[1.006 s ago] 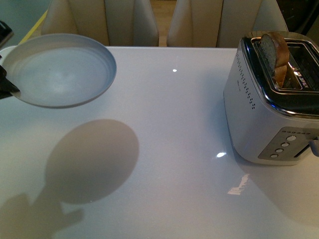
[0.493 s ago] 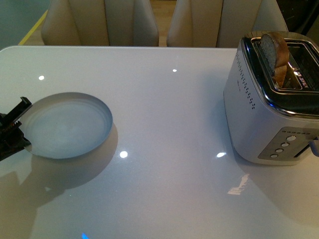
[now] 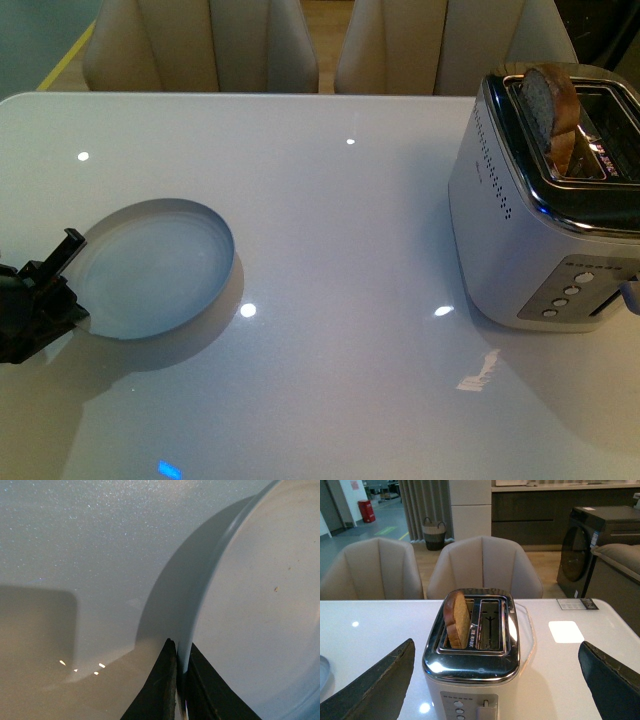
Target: Left arm holds plate, right arm toasts bread
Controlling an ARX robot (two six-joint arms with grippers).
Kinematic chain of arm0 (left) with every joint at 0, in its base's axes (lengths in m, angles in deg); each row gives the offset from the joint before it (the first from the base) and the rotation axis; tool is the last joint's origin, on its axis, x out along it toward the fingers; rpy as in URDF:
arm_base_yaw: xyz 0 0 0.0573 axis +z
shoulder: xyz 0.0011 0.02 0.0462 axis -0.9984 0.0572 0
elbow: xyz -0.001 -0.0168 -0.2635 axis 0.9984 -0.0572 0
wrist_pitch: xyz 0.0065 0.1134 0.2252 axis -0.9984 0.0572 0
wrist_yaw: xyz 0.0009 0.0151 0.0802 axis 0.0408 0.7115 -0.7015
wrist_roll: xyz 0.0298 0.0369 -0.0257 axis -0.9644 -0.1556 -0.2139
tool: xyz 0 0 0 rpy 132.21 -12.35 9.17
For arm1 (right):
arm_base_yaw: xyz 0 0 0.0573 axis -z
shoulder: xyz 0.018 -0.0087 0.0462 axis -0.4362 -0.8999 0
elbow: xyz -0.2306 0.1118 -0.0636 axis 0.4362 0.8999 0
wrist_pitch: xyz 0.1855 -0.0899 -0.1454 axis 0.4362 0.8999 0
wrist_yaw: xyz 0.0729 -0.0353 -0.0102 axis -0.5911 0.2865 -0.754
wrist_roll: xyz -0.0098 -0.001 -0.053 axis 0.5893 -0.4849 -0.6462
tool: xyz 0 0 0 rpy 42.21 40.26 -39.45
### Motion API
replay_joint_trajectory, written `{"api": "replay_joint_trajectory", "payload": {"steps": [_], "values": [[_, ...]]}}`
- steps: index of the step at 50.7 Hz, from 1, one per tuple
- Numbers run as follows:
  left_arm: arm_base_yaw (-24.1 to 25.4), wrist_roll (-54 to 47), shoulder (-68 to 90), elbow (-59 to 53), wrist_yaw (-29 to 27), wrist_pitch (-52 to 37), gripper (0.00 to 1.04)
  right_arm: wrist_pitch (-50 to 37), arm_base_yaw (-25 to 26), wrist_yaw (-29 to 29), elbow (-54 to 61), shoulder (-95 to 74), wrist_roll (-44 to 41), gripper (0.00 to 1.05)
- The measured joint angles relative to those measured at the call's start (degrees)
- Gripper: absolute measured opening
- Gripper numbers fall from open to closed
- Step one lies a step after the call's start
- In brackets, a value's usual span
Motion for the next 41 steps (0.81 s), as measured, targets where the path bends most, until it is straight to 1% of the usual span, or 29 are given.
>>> {"api": "replay_joint_trajectory", "payload": {"steps": [5,10,13,19,23,24,25,27,31,36,41], "values": [[-0.1,1.2,0.1,-0.5,0.0,-0.8,0.31,0.0,0.0,0.0,0.0,0.0,0.0,0.96],[-0.1,2.4,-0.6,-1.3,0.2,-2.2,0.49,0.0,0.0,0.0,0.0,0.0,0.0,0.96],[-0.1,3.3,-2.4,-3.1,0.2,-3.7,0.63,0.0,0.0,0.0,0.0,0.0,0.0,0.96],[-0.5,3.3,-7.1,-5.8,-0.3,-3.8,0.79,0.0,0.0,0.0,0.0,0.0,0.0,0.96],[-0.6,3.2,-12.8,-8.1,-0.3,-3.1,0.92,0.0,0.0,0.0,0.0,0.0,0.0,0.96],[-0.7,3.1,-15.2,-8.8,-0.2,-2.5,0.98,0.0,0.0,0.0,0.0,0.0,0.0,0.96],[-0.9,3.1,-16.8,-9.3,0.0,-2.1,0.99,0.0,0.0,0.0,0.0,0.0,0.0,0.96],[-1.0,2.3,-21.0,-9.8,-0.1,0.0,0.97,0.0,0.0,0.0,0.0,0.0,0.0,0.96],[-1.0,1.4,-29.7,-10.2,-0.5,4.7,0.97,0.0,0.0,0.0,0.0,0.0,0.0,0.96],[-1.4,-0.2,-41.1,-10.1,-3.5,12.9,0.97,0.0,0.0,0.0,0.0,0.0,0.0,0.96],[-3.7,-0.9,-50.1,-9.5,-5.5,20.6,0.97,0.0,0.0,0.0,0.0,0.0,0.0,0.96]]}}
